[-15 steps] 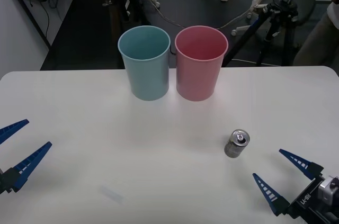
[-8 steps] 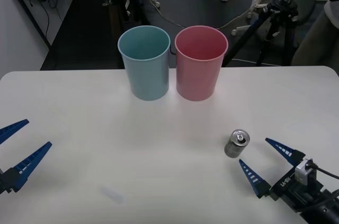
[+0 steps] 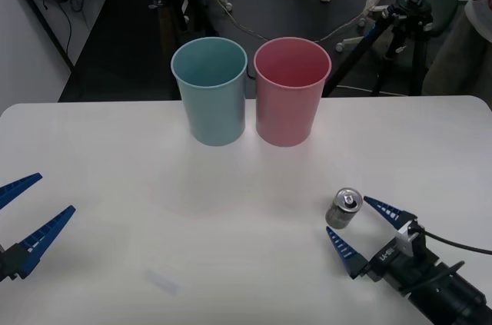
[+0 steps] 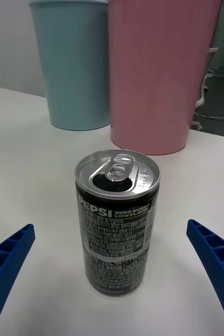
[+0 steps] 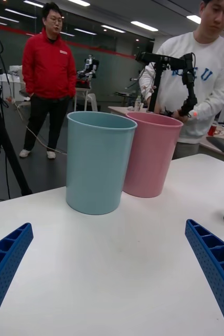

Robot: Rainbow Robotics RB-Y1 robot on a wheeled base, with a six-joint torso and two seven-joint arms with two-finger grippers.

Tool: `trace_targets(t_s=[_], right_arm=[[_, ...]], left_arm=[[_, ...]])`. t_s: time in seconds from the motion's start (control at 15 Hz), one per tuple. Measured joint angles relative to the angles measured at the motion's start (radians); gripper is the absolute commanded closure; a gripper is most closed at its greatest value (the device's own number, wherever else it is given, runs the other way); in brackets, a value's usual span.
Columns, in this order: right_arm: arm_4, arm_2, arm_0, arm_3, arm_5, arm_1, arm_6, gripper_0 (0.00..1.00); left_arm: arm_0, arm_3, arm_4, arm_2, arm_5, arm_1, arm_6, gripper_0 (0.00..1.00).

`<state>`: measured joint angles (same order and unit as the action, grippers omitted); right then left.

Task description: Grasp the object on the table and drop it into the matching bin: aluminum can to the light blue bin, PET bottle to the pink bin.

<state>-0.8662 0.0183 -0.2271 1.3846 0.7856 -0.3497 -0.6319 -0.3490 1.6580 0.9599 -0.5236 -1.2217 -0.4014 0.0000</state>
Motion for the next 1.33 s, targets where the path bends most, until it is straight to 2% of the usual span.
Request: trace_targets(t_s=[1.13, 1.2, 1.27, 1.33], right_arm=[[-0.002, 0.103, 0.089, 0.001, -0.177, 0.01, 0.014, 0.0], [-0.002, 0.105, 0.09, 0.0, -0.178, 0.01, 0.015, 0.37], [-0.002, 0.107, 0.091, -0.001, -0.178, 0.01, 0.017, 1.0], [-0.002, 0.108, 0.09, 0.0, -0.178, 0.011, 0.02, 1.0]], left_arm=[[0.0, 0.0, 0.0, 0.0, 0.0, 0.0, 0.0, 0.0], [0.0, 0.0, 0.0, 0.0, 0.0, 0.0, 0.0, 0.0], [0.0, 0.0, 0.0, 0.0, 0.0, 0.0, 0.0, 0.0], [0.0, 0.0, 0.0, 0.0, 0.0, 0.0, 0.0, 0.0]])
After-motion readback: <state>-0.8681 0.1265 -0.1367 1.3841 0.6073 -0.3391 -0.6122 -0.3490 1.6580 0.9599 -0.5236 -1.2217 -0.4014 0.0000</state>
